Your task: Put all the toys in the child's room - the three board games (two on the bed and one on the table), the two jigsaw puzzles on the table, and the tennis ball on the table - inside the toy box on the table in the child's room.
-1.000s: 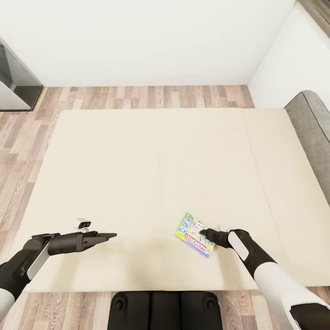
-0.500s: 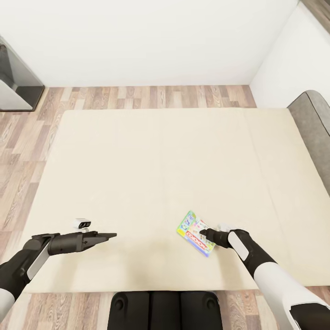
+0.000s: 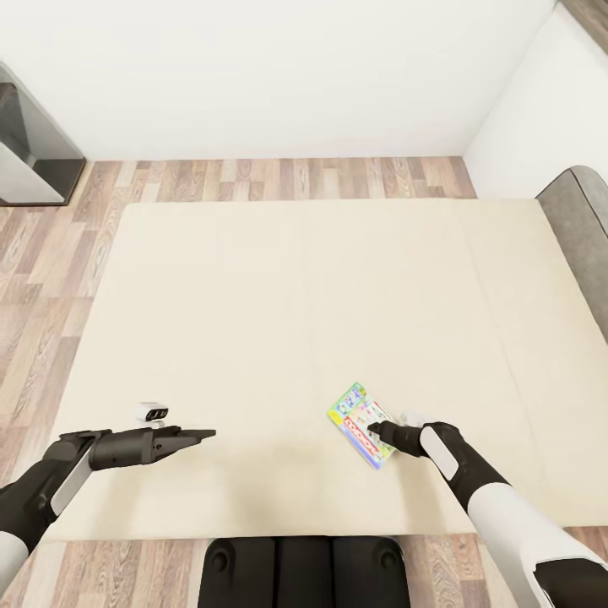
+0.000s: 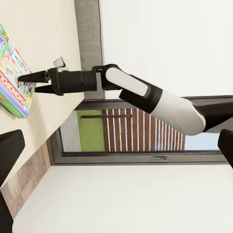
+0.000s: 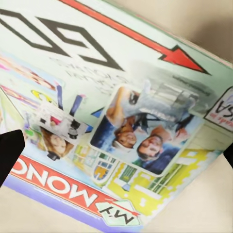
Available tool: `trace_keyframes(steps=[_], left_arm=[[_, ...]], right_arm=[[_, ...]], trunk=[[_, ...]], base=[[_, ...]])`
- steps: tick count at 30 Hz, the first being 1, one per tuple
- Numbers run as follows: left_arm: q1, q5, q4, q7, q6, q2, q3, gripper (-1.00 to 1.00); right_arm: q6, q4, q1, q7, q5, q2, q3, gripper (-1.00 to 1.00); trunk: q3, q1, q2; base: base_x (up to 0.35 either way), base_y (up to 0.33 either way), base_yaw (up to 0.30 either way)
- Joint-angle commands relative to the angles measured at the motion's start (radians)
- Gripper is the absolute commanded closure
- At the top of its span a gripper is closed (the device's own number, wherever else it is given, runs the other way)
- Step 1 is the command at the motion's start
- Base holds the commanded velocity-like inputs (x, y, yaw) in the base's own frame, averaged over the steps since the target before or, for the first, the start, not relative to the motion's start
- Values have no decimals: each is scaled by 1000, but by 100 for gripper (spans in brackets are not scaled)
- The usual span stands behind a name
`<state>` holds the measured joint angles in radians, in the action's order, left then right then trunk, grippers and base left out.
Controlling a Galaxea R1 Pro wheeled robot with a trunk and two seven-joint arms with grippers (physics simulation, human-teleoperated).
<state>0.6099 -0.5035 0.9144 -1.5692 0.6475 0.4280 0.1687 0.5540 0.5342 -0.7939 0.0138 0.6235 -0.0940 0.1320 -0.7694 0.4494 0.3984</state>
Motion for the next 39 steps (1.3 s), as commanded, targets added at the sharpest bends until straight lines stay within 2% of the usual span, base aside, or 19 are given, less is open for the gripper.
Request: trace_keyframes(steps=[1, 39], left_arm=[[1, -6, 0, -2, 11, 1, 4, -100], [1, -6, -14, -2, 11, -1, 3, -100]], right_arm=[[3, 1, 0, 2, -1, -1, 4, -100], [3, 1, 0, 2, -1, -1, 5, -100]], trunk=[[-1, 1, 2], [-1, 1, 2]], base=[[0, 63, 0], [0, 108, 0]])
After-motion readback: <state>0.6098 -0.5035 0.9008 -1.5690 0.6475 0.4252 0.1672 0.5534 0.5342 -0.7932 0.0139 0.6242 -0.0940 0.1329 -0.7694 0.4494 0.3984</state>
